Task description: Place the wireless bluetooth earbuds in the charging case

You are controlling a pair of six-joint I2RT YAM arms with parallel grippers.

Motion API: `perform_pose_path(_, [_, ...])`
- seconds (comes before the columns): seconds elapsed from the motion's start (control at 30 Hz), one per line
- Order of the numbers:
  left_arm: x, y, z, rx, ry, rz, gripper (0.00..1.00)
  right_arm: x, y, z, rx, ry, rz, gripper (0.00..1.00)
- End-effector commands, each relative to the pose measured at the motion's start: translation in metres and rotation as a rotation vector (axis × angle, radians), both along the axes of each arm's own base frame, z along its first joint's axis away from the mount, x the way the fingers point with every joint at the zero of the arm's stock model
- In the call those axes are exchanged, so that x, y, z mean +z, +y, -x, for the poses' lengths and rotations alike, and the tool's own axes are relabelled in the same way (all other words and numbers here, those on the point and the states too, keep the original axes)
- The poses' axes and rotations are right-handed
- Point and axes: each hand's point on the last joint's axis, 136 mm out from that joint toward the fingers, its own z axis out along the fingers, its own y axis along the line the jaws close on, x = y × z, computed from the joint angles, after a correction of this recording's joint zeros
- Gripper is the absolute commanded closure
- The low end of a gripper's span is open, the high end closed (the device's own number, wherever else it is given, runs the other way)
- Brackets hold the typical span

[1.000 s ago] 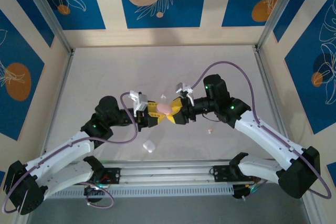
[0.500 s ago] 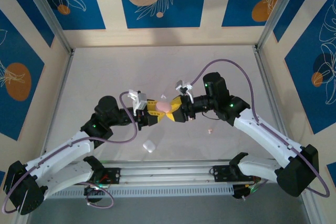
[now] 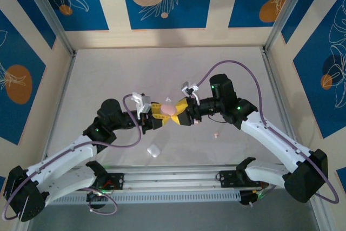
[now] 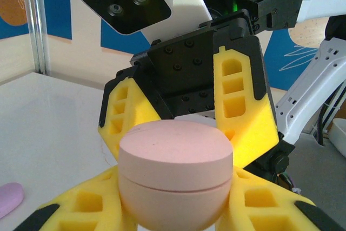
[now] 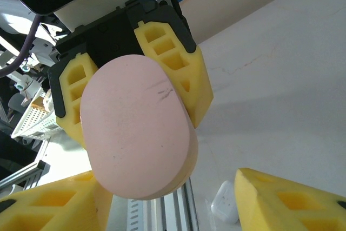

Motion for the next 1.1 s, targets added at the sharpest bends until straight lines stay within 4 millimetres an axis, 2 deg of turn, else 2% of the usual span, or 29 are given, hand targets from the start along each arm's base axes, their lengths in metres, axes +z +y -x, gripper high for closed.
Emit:
perform_pose_path(0.0, [0.003, -0.002, 0.025, -0.120, -0.019, -0.001, 0.74, 0.024, -0.002, -0.024, -0.090, -0.069, -0.038, 0.39])
perform_pose_path(1.07, [0.001, -0.002, 0.024, -0.117, -0.017, -0.004, 0.74, 0.034, -0.012, -0.033, -0.191, -0.149, -0.033, 0.33])
